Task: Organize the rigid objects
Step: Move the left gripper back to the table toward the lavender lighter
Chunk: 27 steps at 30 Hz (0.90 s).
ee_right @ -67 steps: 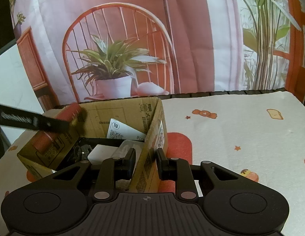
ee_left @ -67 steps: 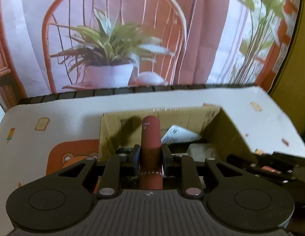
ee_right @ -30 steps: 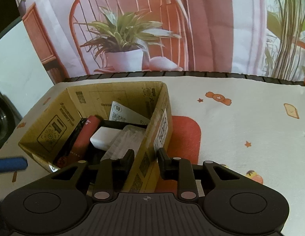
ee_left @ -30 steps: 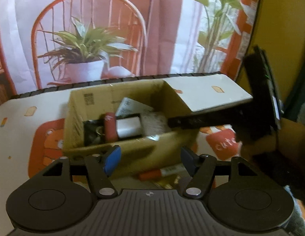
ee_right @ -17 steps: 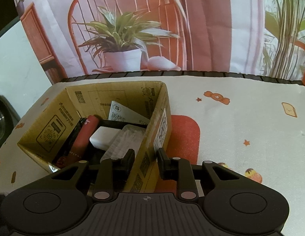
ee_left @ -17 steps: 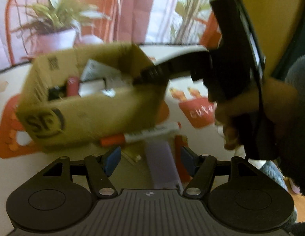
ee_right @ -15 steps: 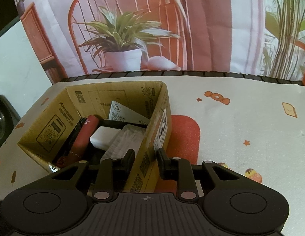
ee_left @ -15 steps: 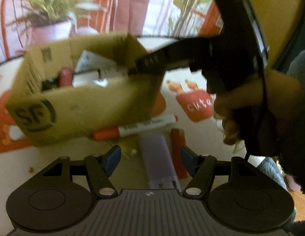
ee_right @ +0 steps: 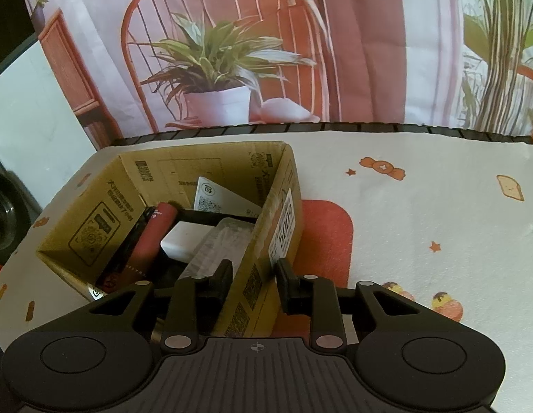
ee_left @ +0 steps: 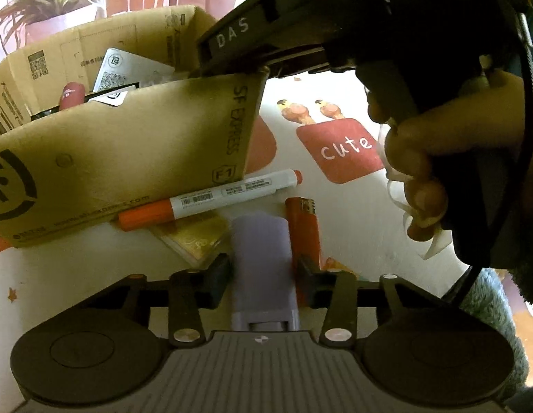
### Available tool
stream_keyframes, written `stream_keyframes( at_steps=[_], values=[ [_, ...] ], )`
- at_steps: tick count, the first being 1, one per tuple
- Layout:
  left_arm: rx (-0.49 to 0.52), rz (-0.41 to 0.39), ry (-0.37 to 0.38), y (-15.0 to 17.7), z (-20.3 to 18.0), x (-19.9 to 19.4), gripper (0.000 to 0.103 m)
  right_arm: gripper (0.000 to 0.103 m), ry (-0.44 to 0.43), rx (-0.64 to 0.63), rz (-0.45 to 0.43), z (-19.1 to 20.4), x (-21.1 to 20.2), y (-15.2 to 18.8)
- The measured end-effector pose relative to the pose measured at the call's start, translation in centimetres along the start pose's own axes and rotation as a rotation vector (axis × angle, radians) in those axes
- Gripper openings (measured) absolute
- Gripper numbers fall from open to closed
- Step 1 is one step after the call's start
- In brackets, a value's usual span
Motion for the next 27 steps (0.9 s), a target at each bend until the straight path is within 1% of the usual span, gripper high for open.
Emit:
stream_keyframes(
  at_steps=[3, 11, 13, 16, 21, 24, 27],
  values=[
    [-0.009, -0.003, 0.010, 0.1, 0.4, -0.2, 0.041, 0.026, -0.002, 0.000, 0.000, 0.0, 0.0, 0.0],
    [-0.008, -0.010, 0.003, 1.0, 1.4, -0.9, 0.041, 0.026, -0.001, 0.000, -0.001, 0.0, 0.0, 0.0],
    [-0.026, -0.015, 0.003, 1.3, 2.1, -1.3, 0.041, 0.026, -0.001, 0.000, -0.002, 0.0, 0.0, 0.0],
    [-0.070, -0.028, -0.030, 1.5, 3.5, -1.8, 0.041, 0.026, 0.001, 0.003, -0.008, 0.1, 0.0, 0.0],
    [-0.144, -0.037, -0.052, 1.9, 5.4, -2.6, 0.041, 0.024, 0.026, 0.003, -0.033, 0.4, -0.1, 0.1],
    [-0.166, -0.048, -0.060, 2.0, 5.9, -3.1, 0.041, 0.024, 0.036, 0.003, -0.035, 0.4, 0.1, 0.1],
    [-0.171, -0.078, -0.068, 1.6, 6.0, -4.4, 0.041, 0.024, 0.041, 0.003, -0.034, 0.4, 0.3, 0.1]
  ],
)
Point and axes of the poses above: each gripper's, at about its wrist camera, not at the fingertips, and x roughly the way its jaws point, z to its left, y to its underside, the point moved 5 cm from there along x, roughly the way its jaws point, and after that the axes turned 2 degrees about -y, right-handed, at the moved point
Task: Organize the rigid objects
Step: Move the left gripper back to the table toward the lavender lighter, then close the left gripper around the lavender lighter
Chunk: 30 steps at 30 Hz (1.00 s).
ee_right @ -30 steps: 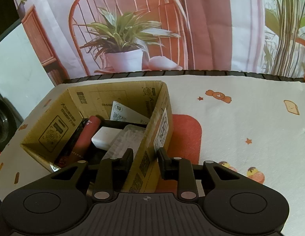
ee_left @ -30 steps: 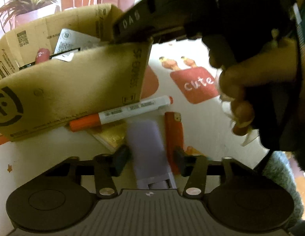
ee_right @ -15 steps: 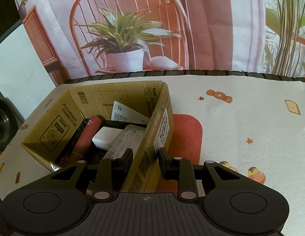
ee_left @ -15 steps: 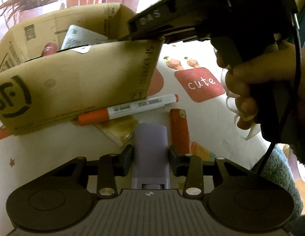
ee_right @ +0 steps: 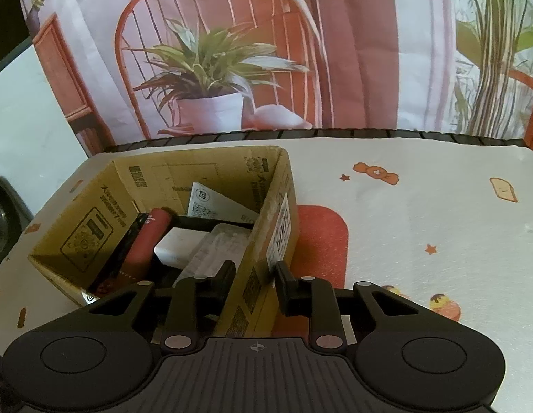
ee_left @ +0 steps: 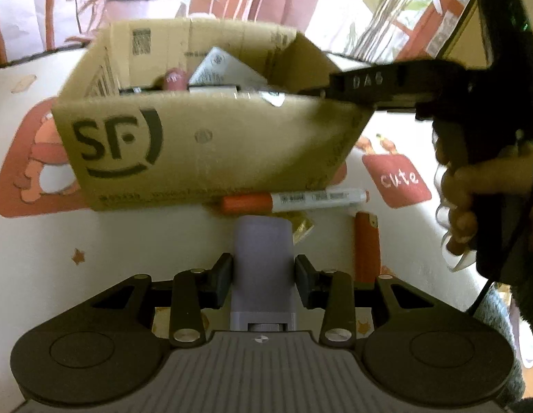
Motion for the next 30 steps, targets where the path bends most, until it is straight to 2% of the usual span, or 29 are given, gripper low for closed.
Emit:
stream_keyframes(
  at_steps=[13, 30],
  values=[
    [-0.086, -0.135, -0.109, -2.1, 2.9, -3.2, 0.041, 0.024, 0.006, -0.004, 0.003, 0.0, 0.1, 0.0],
    [-0.088, -0.121, -0.105, -2.8, 3.2, -2.8, 0.041, 0.023, 0.010, -0.007, -0.004, -0.5, 1.0, -0.6]
  ],
)
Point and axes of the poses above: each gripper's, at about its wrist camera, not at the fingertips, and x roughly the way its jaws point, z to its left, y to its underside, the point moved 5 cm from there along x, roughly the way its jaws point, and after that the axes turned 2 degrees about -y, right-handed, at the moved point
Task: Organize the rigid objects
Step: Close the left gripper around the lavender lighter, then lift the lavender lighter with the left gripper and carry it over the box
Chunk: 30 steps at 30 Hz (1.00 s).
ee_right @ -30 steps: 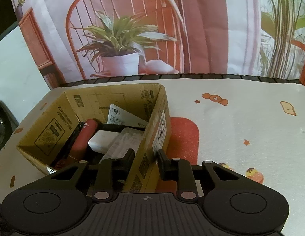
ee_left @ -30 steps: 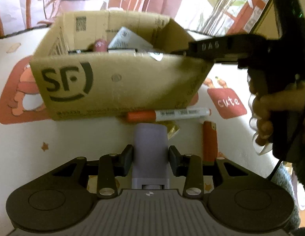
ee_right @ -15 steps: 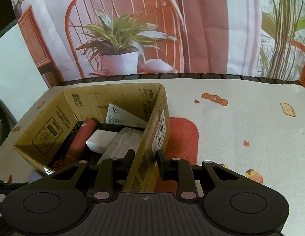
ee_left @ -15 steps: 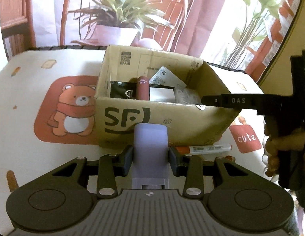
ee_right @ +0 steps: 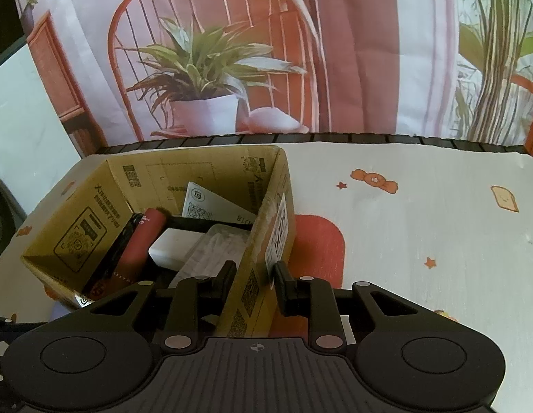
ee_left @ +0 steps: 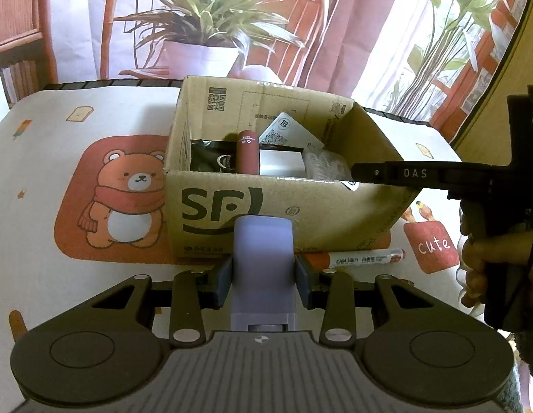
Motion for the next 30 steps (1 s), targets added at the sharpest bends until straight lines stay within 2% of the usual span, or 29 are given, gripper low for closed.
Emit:
stream_keyframes(
  at_steps=[8, 16, 23, 30],
  values=[
    [0.008, -0.013, 0.021, 0.1, -0.2, -0.8, 0.041, 0.023, -0.002, 0.003, 0.004, -0.1, 0.3, 0.0],
    [0.020, -0.070, 0.077, -0.7, -0.9, -4.1, 0.041, 0.023, -0.001, -0.001, 0.004, -0.1, 0.3, 0.0],
    [-0.011, -0.148, 0.104, -3.9, -0.7, -6.2, 0.041, 0.023, -0.002, 0.000, 0.003, -0.1, 0.2, 0.1],
    [-0.007, -0.200, 0.040, -8.0, -0.6, -4.4, 0.041, 0.023, -0.002, 0.002, 0.003, -0.1, 0.3, 0.1]
  ],
)
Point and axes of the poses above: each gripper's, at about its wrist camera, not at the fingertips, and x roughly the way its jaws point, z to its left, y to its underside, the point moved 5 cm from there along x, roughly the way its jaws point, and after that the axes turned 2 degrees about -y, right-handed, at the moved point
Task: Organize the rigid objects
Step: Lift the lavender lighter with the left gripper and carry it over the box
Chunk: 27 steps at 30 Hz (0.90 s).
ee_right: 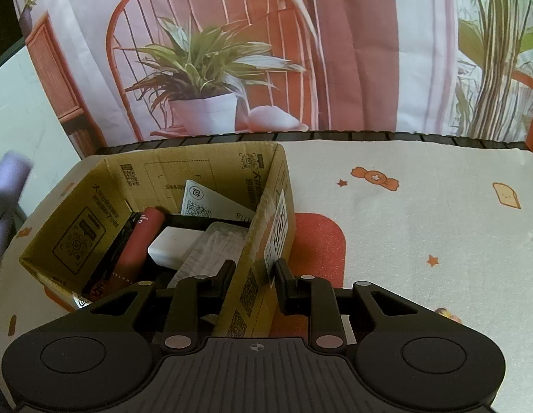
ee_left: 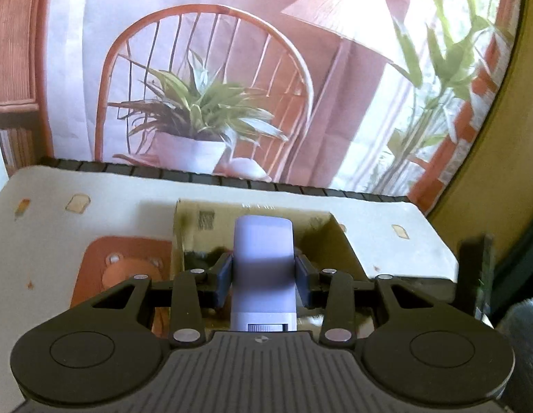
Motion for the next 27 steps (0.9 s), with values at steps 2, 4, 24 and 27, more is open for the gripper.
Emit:
stream_keyframes(
  at_steps=[2, 4, 24, 27],
  values=[
    [0.016, 0.001, -0.032, -0.4, 0.0, 1.2, 0.041, 0.023, 0.000, 0.000, 0.000, 0.0, 0.0, 0.0],
    [0.032, 0.019, -0.057, -0.7, -0.1, 2.7, 0.041, 0.023, 0.000, 0.001, 0.000, -0.1, 0.1, 0.0],
    [0.123, 0.153, -0.189, 0.7, 1.5, 9.5, 0.041, 0.024, -0.004, 0.011, -0.003, 0.0, 0.0, 0.1],
    [0.137, 0.159, -0.192, 0.8, 1.3, 9.6, 0.041, 0.024, -0.004, 0.013, -0.002, 0.0, 0.0, 0.1]
  ],
)
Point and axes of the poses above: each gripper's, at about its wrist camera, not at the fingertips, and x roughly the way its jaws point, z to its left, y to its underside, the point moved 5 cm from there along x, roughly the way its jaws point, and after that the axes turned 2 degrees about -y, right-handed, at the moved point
